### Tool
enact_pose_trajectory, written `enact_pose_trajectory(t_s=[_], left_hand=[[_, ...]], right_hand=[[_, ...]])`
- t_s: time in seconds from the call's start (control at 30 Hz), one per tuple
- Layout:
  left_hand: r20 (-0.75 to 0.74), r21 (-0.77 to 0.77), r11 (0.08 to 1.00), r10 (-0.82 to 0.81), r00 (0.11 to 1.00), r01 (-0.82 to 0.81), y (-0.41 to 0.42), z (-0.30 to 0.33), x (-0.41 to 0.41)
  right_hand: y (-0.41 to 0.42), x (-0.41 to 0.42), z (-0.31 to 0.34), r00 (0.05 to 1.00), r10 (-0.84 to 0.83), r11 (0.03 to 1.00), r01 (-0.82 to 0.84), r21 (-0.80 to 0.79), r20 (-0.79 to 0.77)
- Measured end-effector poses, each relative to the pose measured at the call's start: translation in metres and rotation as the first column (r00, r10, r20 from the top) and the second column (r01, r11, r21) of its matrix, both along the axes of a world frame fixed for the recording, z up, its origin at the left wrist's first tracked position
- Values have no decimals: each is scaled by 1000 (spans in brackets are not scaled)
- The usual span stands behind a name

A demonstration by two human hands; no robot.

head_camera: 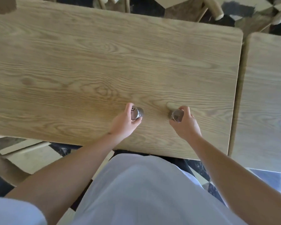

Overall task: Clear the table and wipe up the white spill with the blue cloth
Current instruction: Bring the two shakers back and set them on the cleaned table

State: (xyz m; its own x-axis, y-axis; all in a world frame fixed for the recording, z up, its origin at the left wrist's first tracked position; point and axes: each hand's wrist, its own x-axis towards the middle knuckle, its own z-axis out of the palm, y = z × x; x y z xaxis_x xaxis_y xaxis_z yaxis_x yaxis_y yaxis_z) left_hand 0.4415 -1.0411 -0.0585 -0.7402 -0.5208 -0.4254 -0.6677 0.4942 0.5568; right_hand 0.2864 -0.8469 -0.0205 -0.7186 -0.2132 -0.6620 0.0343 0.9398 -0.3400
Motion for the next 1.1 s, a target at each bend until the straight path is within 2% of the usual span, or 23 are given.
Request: enact_pose_trajectory(t_s=[0.13,0.23,0.37,0.5,0.57,0.63,0.67,0.7,0.8,0.9,1.0,1.1], left_hand=[[44,48,999,-14,999,12,-15,8,-26],[47,115,987,110,993,-115,-20,15,-47],[120,195,926,304,945,-323,-18,18,-71],[186,285,874,354,917,-395,-4,18,-72],[202,253,902,305,931,-350,11,21,-62],[204,123,971,176,963,-204,33,22,-50],[212,47,990,119,970,-132,46,20,-41],[219,-7,996,89,972,-90,62,19,-31],[126,-7,994,105,986,-105,128,8,3],[66,-79,996,42,997,-37,208,7,20],[76,12,995,-98,992,97,284,12,11],[-9,102,954,-281,960,281,348,21,-12]], right_hand=[[18,11,0,984,-159,986,162,-34,76],[32,21,0,958,-242,965,253,-60,153],[65,43,-3,924,-324,938,342,-57,202],[114,72,-2,905,-366,924,381,-28,217],[141,87,0,830,-483,856,515,-49,278],[171,100,5,712,-587,746,660,-83,385],[187,105,8,692,-593,722,683,-108,412],[203,110,11,695,-582,721,681,-128,422],[255,128,24,713,-592,696,687,-207,375],[306,139,40,749,-613,694,662,-281,251],[354,147,52,760,-633,705,644,-298,147],[398,152,52,723,-684,680,681,-273,101]])
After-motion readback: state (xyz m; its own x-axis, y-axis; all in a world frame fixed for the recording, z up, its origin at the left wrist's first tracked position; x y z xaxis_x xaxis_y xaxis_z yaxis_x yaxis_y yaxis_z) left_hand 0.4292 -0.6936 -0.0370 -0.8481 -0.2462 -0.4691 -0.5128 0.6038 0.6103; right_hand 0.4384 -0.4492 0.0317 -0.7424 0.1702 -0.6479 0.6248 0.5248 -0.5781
